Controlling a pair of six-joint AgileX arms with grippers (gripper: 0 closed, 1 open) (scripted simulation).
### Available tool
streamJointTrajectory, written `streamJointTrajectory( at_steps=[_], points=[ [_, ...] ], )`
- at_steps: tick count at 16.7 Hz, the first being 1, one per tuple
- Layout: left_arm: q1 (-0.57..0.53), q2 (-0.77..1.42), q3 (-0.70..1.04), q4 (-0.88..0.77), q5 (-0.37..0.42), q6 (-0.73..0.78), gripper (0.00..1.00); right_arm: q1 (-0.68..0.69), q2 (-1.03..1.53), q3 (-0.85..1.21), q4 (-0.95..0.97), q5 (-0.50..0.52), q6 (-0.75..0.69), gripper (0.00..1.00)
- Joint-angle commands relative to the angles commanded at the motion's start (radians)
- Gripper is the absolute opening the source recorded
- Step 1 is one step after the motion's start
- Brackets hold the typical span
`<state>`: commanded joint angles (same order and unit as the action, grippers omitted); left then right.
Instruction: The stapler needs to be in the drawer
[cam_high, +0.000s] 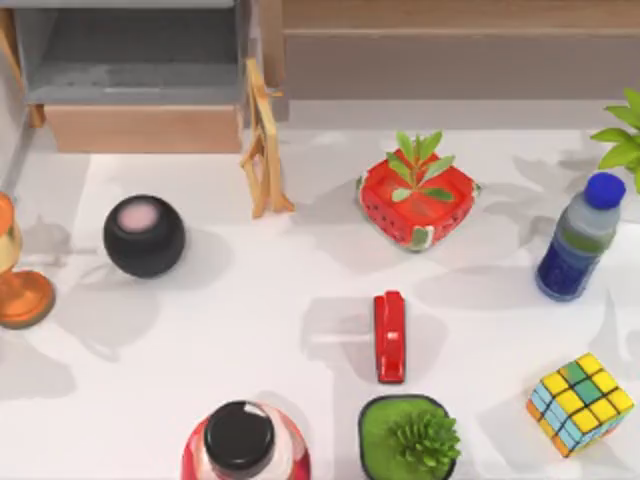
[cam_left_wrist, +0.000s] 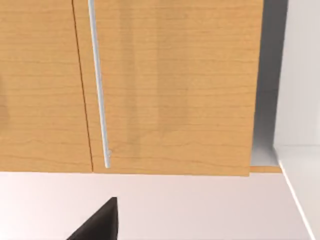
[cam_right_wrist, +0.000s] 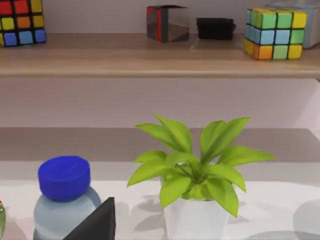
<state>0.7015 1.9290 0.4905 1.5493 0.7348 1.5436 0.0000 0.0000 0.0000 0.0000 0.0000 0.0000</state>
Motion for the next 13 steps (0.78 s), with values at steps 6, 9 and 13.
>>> streamJointTrajectory(
  at_steps=[6,9,13],
  points=[
    [-0.300,-0.179,0.246,-0.197,-0.115,-0.270,1.00,0.000,0.000,0.000,0.000,0.000,0.000,1.00],
    [-0.556,-0.202,0.402,-0.406,-0.183,-0.472,1.00,0.000,0.000,0.000,0.000,0.000,0.000,1.00],
    [-0.922,-0.171,0.632,-0.764,-0.285,-0.785,1.00,0.000,0.000,0.000,0.000,0.000,0.000,1.00]
  ],
)
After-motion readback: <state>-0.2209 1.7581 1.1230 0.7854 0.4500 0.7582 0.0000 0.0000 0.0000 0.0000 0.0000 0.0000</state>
